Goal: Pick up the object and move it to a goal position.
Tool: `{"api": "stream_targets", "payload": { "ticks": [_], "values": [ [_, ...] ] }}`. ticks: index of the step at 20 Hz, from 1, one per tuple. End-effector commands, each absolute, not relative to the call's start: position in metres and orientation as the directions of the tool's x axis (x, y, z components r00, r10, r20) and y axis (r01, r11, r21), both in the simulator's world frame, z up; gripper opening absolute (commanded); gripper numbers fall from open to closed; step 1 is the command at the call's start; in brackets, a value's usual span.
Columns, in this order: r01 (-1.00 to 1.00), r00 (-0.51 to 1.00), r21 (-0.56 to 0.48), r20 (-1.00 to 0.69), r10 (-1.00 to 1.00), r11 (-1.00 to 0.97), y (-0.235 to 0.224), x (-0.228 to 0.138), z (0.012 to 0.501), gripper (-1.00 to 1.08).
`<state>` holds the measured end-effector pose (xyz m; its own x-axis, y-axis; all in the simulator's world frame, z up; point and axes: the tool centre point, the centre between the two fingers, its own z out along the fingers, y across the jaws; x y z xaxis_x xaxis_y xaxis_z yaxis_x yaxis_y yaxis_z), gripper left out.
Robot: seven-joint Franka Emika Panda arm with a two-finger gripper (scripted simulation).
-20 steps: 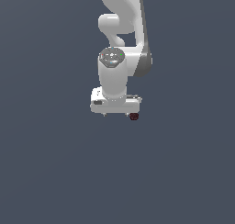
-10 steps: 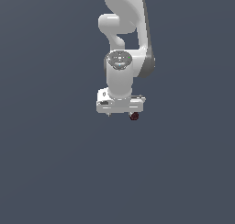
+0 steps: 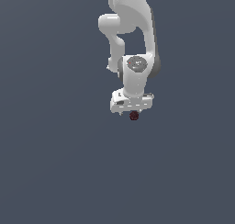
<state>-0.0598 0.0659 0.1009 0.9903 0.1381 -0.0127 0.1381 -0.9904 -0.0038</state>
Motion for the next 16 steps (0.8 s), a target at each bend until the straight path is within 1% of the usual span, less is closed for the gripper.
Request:
{"api": "stream_targets", "payload": {
  "ticks": [1, 8, 16],
  "values": [
    [0.168, 0.986, -0.002, -0.008, 0.168, -0.986, 0.078, -0.071, 0.092, 1.00],
    [0.214, 0.977, 0.000, -0.001, 0.214, -0.977, 0.096, -0.089, 0.080, 1.00],
    [0.217, 0.976, 0.000, -0.001, 0.217, -0.976, 0.097, -0.090, 0.074, 1.00]
  ]
}}
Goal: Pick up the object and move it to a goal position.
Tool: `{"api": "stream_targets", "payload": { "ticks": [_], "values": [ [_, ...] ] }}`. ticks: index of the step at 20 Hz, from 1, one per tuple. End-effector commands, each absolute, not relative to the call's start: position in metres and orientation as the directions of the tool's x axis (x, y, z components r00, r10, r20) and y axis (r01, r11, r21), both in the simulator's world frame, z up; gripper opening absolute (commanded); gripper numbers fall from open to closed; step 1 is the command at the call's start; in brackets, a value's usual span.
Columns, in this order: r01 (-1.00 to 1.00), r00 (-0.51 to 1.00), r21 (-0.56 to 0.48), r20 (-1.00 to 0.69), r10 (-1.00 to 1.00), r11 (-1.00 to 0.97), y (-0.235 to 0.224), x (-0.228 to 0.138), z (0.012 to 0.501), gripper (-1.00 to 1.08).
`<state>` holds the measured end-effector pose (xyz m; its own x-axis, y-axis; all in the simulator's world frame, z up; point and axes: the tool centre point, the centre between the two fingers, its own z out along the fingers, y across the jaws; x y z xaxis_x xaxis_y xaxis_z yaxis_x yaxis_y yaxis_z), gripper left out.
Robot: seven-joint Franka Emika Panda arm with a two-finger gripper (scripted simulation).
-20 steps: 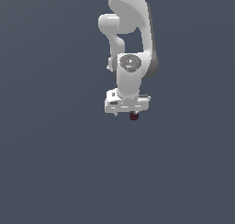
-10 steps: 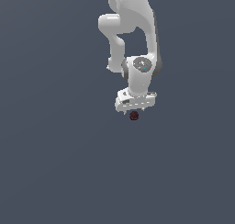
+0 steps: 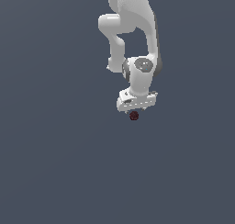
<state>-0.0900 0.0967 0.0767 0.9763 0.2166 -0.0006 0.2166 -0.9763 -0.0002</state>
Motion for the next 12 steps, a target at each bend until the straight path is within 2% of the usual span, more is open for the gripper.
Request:
{"api": "stream_targets", "payload": {
  "ticks": [1, 12],
  "values": [
    [0.217, 0.976, 0.000, -0.001, 0.217, -0.976, 0.097, -0.090, 0.072, 1.00],
    [0.218, 0.976, 0.000, 0.000, 0.218, -0.976, 0.097, -0.092, 0.030, 1.00]
  ]
}}
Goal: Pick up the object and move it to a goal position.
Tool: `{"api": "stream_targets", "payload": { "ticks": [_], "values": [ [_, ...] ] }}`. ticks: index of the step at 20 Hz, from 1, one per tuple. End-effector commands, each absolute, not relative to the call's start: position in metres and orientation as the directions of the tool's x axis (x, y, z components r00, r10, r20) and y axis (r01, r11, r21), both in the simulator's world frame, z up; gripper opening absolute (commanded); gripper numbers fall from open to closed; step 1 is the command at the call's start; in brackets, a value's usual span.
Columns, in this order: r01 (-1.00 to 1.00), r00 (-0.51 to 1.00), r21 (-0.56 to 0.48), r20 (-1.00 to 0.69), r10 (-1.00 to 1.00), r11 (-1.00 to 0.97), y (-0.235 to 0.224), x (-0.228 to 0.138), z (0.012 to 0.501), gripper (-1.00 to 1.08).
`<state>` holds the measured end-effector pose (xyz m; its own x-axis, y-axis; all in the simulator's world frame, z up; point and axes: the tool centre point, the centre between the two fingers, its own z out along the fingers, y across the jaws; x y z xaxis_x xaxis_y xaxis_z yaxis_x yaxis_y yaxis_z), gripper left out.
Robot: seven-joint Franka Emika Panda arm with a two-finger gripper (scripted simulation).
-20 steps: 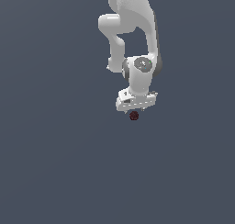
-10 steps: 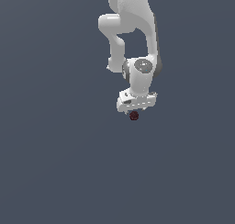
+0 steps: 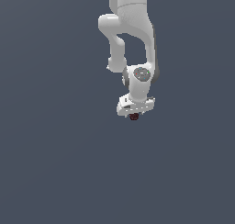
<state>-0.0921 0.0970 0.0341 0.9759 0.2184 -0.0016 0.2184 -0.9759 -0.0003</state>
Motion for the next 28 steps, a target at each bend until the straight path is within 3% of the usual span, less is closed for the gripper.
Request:
{"api": "stream_targets", "payload": {
  "ticks": [1, 3, 4, 18, 28],
  "values": [
    [0.219, 0.976, 0.000, 0.000, 0.219, -0.976, 0.097, -0.092, 0.029, 1.00],
    [0.219, 0.976, 0.000, 0.000, 0.219, -0.976, 0.097, -0.091, 0.028, 1.00],
    [0.219, 0.976, 0.000, 0.000, 0.219, -0.976, 0.097, -0.091, 0.028, -1.00],
    [0.219, 0.976, 0.000, 0.000, 0.219, -0.976, 0.098, -0.088, 0.032, -1.00],
    [0.219, 0.976, -0.001, 0.000, 0.219, -0.976, 0.106, -0.051, 0.059, -1.00]
  ]
}}
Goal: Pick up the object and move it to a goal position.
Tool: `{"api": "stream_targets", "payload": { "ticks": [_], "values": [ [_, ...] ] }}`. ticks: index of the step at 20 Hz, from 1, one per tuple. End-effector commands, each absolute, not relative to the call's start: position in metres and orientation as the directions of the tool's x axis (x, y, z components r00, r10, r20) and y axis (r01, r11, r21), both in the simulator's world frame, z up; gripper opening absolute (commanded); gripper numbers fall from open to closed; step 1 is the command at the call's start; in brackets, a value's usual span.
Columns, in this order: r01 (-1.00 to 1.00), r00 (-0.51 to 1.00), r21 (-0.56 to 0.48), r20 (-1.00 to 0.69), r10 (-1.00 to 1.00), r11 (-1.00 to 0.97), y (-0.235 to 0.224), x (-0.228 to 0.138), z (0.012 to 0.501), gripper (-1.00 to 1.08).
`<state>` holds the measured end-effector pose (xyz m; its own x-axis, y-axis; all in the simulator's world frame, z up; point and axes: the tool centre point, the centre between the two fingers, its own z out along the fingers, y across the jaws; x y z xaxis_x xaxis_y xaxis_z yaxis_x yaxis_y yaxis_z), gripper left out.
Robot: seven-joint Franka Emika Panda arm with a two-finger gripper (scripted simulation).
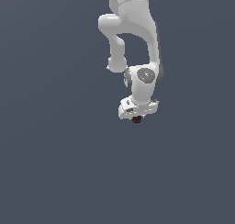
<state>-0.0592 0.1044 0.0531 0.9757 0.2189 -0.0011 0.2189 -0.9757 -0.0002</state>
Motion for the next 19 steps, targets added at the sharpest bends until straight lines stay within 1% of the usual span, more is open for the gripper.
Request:
{"api": "stream_targets", "payload": {
  "ticks": [1, 6, 10, 19],
  "values": [
    [0.219, 0.976, -0.001, 0.000, 0.219, -0.976, 0.107, -0.046, 0.063, -1.00],
    [0.219, 0.976, -0.001, 0.000, 0.219, -0.976, 0.113, -0.018, 0.083, -1.00],
    [0.219, 0.976, -0.001, 0.000, 0.219, -0.976, 0.116, -0.003, 0.093, -1.00],
    [0.219, 0.976, -0.001, 0.000, 0.219, -0.976, 0.119, 0.011, 0.102, -1.00]
  ]
}}
